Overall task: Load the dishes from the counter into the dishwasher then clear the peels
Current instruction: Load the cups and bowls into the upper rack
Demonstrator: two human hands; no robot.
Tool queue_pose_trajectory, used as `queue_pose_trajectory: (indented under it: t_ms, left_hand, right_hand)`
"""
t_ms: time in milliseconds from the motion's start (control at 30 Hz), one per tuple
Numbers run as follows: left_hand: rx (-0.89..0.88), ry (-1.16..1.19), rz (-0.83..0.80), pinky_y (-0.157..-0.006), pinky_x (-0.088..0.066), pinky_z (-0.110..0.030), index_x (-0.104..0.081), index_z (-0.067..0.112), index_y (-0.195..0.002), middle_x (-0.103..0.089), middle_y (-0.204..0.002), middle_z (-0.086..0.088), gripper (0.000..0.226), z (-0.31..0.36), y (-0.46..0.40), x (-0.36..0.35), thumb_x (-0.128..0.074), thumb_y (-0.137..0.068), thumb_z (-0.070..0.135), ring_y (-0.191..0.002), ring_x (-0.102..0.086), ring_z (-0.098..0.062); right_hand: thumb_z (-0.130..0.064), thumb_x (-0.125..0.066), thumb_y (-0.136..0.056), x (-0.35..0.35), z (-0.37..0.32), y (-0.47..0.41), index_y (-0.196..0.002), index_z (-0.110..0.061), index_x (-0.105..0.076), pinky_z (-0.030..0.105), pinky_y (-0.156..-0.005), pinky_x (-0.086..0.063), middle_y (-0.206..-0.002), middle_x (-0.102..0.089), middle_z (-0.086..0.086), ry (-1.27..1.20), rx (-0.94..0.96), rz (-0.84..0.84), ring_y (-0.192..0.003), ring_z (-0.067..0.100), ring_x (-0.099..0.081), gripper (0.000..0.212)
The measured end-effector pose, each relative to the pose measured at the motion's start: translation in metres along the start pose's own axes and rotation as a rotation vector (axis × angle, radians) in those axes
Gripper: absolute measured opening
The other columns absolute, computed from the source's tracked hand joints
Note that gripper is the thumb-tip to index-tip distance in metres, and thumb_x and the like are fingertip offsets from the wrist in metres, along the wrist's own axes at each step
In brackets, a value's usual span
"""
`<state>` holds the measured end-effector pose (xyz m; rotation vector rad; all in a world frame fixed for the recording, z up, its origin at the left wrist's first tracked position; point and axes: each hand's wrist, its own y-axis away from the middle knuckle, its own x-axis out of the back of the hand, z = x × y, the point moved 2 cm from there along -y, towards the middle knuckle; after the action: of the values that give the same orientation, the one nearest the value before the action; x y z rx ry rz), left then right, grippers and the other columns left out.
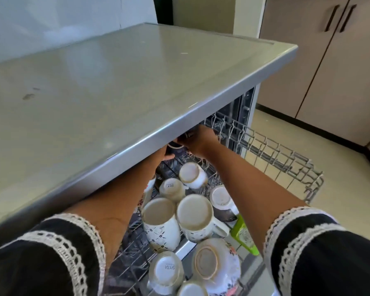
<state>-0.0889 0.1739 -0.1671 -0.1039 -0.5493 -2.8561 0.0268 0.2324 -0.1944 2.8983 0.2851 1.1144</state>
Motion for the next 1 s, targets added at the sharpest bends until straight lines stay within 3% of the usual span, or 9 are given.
queue_pose_trajectory:
  t_ms: [167, 267, 400, 467, 567, 733, 867, 933, 1000]
  left_hand:
    - [-0.022, -0.026, 0.046, -0.097, -0.047, -0.040, -0.044, -0.012, -0.134, -0.048, -0.140, -0.025, 0.039, -0.010, -0.012, 0.004, -0.044, -0.101, 0.007, -0.126, -0.049, -0.036]
    - [-0.011, -0.048, 0.063, -0.079, -0.055, -0.026, -0.045, -0.011, -0.134, -0.047, -0.140, -0.026, 0.038, -0.010, -0.016, 0.003, -0.044, -0.100, 0.005, -0.123, -0.051, -0.035]
    - [0.030, -0.046, 0.089, -0.073, -0.056, -0.030, -0.060, 0.008, -0.095, -0.063, -0.106, -0.012, 0.013, -0.007, -0.013, -0.003, -0.051, -0.099, 0.017, -0.108, -0.059, -0.028]
    - [0.011, -0.073, 0.109, -0.068, -0.054, -0.030, -0.054, 0.014, -0.079, -0.062, -0.084, -0.005, 0.022, -0.009, -0.014, -0.007, -0.053, -0.098, 0.024, -0.099, -0.061, -0.026]
    - [0.036, -0.117, 0.165, -0.056, -0.054, -0.029, -0.053, 0.014, -0.093, -0.063, -0.113, -0.014, 0.014, -0.017, -0.019, -0.006, -0.057, -0.096, 0.026, -0.107, -0.063, -0.032]
    - [0.146, -0.191, 0.185, -0.079, -0.057, -0.040, -0.046, 0.007, -0.119, -0.055, -0.121, -0.018, 0.030, -0.030, -0.028, 0.000, -0.056, -0.096, 0.023, -0.105, -0.063, -0.037]
    - [0.266, -0.151, 0.180, -0.074, -0.055, -0.038, -0.045, -0.004, -0.131, -0.059, -0.122, -0.025, 0.047, -0.035, -0.031, -0.001, -0.055, -0.096, 0.026, -0.105, -0.063, -0.039]
    - [0.266, -0.134, 0.205, -0.086, -0.055, -0.043, -0.048, -0.006, -0.121, -0.054, -0.129, -0.025, 0.035, -0.031, -0.026, -0.004, -0.050, -0.098, 0.020, -0.113, -0.059, -0.039]
    - [0.268, -0.126, 0.237, -0.097, -0.049, -0.043, -0.048, -0.004, -0.083, -0.051, -0.133, -0.024, 0.022, -0.027, -0.023, -0.007, -0.048, -0.099, 0.011, -0.114, -0.057, -0.037]
  right_hand:
    - [-0.053, -0.068, -0.084, -0.008, 0.003, -0.013, -0.121, -0.006, -0.061, 0.028, -0.074, -0.048, -0.113, -0.066, 0.013, 0.052, 0.019, -0.005, -0.090, 0.022, -0.061, 0.060]
    - [-0.058, -0.066, -0.082, -0.012, 0.005, -0.020, -0.118, -0.007, -0.061, 0.025, -0.071, -0.049, -0.109, -0.068, 0.010, 0.090, 0.012, -0.026, -0.085, 0.018, -0.063, 0.063]
    - [-0.061, -0.069, -0.077, -0.014, 0.011, -0.025, -0.115, -0.005, -0.062, 0.034, -0.082, -0.057, -0.109, -0.069, 0.010, 0.079, -0.029, -0.027, -0.091, 0.021, -0.067, 0.068]
    - [-0.062, -0.068, -0.077, -0.016, 0.016, -0.023, -0.111, -0.003, -0.063, 0.031, -0.076, -0.056, -0.104, -0.069, 0.012, 0.102, -0.057, -0.042, -0.090, 0.022, -0.067, 0.069]
    - [-0.057, -0.067, -0.081, -0.025, 0.022, -0.019, -0.102, -0.003, -0.064, 0.028, -0.062, -0.047, -0.092, -0.066, 0.010, 0.089, -0.078, -0.073, -0.078, 0.021, -0.062, 0.058]
    - [-0.048, -0.068, -0.085, -0.044, 0.026, -0.020, -0.098, -0.005, -0.064, 0.025, -0.053, -0.043, -0.092, -0.066, 0.010, 0.064, -0.069, -0.073, -0.072, 0.020, -0.060, 0.045]
    - [-0.047, -0.065, -0.087, -0.052, 0.018, -0.018, -0.085, -0.010, -0.058, 0.027, -0.057, -0.045, -0.085, -0.062, 0.008, 0.134, -0.038, -0.098, -0.072, 0.020, -0.060, 0.038]
    - [-0.048, -0.063, -0.088, -0.055, 0.014, -0.015, -0.082, -0.013, -0.055, 0.030, -0.061, -0.047, -0.086, -0.061, 0.008, 0.172, -0.029, -0.099, -0.076, 0.022, -0.060, 0.037]
    - [-0.048, -0.062, -0.089, -0.056, 0.011, -0.011, -0.090, -0.013, -0.057, 0.032, -0.068, -0.050, -0.096, -0.063, 0.010, 0.196, -0.027, -0.116, -0.084, 0.025, -0.061, 0.035]
